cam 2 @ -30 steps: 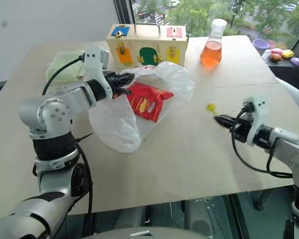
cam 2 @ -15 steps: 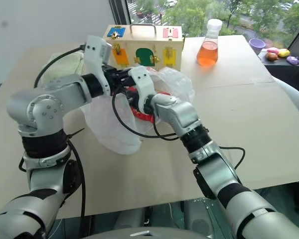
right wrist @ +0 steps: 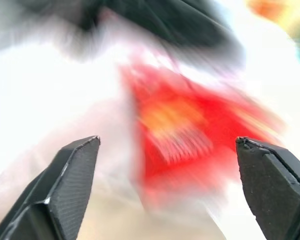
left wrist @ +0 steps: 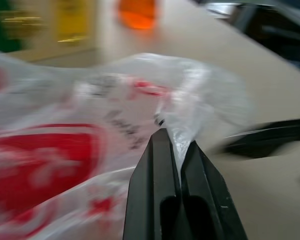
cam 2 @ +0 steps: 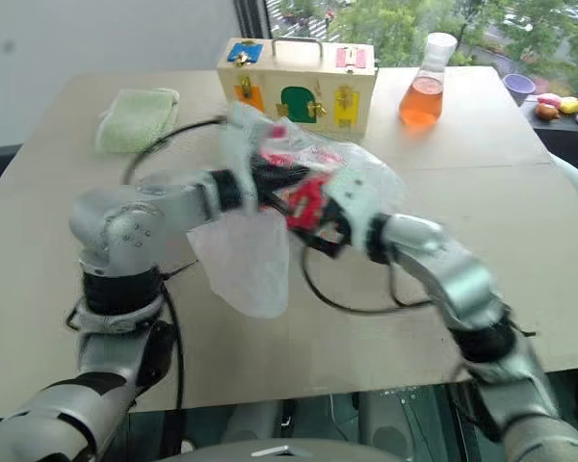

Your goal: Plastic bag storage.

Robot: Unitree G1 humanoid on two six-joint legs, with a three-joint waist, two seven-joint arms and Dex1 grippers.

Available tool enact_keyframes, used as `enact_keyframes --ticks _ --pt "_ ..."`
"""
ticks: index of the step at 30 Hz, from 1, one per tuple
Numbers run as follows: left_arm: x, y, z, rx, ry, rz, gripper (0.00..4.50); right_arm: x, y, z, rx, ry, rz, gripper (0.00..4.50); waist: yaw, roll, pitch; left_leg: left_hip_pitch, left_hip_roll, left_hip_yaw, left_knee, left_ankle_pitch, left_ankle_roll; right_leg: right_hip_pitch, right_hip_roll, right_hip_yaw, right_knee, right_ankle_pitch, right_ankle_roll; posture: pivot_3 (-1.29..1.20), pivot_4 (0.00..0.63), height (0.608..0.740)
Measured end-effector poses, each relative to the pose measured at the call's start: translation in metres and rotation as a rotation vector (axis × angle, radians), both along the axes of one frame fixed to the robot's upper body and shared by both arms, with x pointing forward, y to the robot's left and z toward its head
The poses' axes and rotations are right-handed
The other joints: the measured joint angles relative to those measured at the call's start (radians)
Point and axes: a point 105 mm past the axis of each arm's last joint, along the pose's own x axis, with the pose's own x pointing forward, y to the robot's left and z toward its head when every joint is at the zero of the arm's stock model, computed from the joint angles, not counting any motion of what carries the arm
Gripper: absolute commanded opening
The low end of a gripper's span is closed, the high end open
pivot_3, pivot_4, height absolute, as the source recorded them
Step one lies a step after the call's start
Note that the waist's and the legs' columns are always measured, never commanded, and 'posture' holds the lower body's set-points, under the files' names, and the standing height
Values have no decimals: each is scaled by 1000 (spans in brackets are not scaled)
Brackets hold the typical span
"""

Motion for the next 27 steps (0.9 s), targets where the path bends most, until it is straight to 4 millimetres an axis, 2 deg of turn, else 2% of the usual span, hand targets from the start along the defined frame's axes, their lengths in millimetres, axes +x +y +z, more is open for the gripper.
enact_keyframes --ticks 1,2,4,6,9,14,15,16,17,18,20,21,24,27 --pt "2 8 4 -6 -18 32 0 3 -11 4 -8 -19 -60 4460 -1 0 0 6 1 0 -1 0 0 5 1 1 0 0 0 0 150 740" --pt "2 9 7 -10 -33 33 0 2 -15 11 -7 -47 -90 4460 2 1 0 14 1 -1 -2 0 0 12 3 0 0 -2 -2 0 150 740" --pt "1 -2 4 -11 -27 -7 0 -5 -8 19 6 -75 -76 4460 9 0 0 22 3 -2 -2 0 0 21 6 1 -1 -5 1 0 150 740" --pt "1 -6 3 -5 -24 -27 0 -7 -9 20 4 -77 -92 4460 10 0 0 23 3 -1 -1 0 0 22 6 2 -1 -5 1 0 150 740" --pt "0 -4 4 0 -29 -33 0 14 -26 10 4 -31 -229 4460 10 0 0 23 3 1 -1 0 0 22 6 4 -1 -2 -3 0 150 740" --pt "0 -5 5 7 -34 -41 0 44 -25 -7 60 47 -313 4460 10 0 0 22 4 2 -2 0 0 20 6 4 -1 -2 -3 0 150 740" --pt "-1 -6 6 12 -37 -46 0 50 -25 -11 67 59 -326 3929 11 0 0 21 4 2 -2 0 0 19 6 4 -1 -2 -3 0 150 740" --pt "-2 -5 7 16 -43 -47 0 59 -24 -15 74 68 -348 3701 12 0 0 20 4 2 -2 0 0 18 6 4 -1 -2 -3 0 150 740" --pt "-4 -5 8 24 -53 -51 0 69 -26 -17 72 64 -370 3263 12 0 0 19 3 2 -2 0 0 17 5 4 -1 -2 -3 0 150 740" --pt "-5 -4 9 30 -59 -50 0 73 -27 -16 79 57 -383 2667 12 0 0 18 3 2 -2 0 0 16 5 4 -1 -2 -3 0 150 740" --pt "-8 -3 9 44 -70 -50 0 79 -26 -9 97 33 -392 1915 12 0 0 14 3 2 -2 0 0 12 5 4 -1 -2 -3 0 150 740" --pt "-10 -1 7 51 -72 -48 0 81 -24 -4 103 15 -387 1331 12 0 0 12 3 2 -2 0 0 10 5 4 -1 -2 -3 0 150 740" --pt "-16 -2 -1 -33 -59 -102 0 82 -24 1 104 -12 -384 50 13 0 0 9 3 2 -2 0 -1 8 4 4 -1 -2 -4 0 150 740" --pt "-33 -7 -10 -120 -7 -242 0 83 -25 1 99 -13 -384 19 13 0 0 8 3 2 -2 0 0 7 4 4 -1 -2 -4 0 150 740"
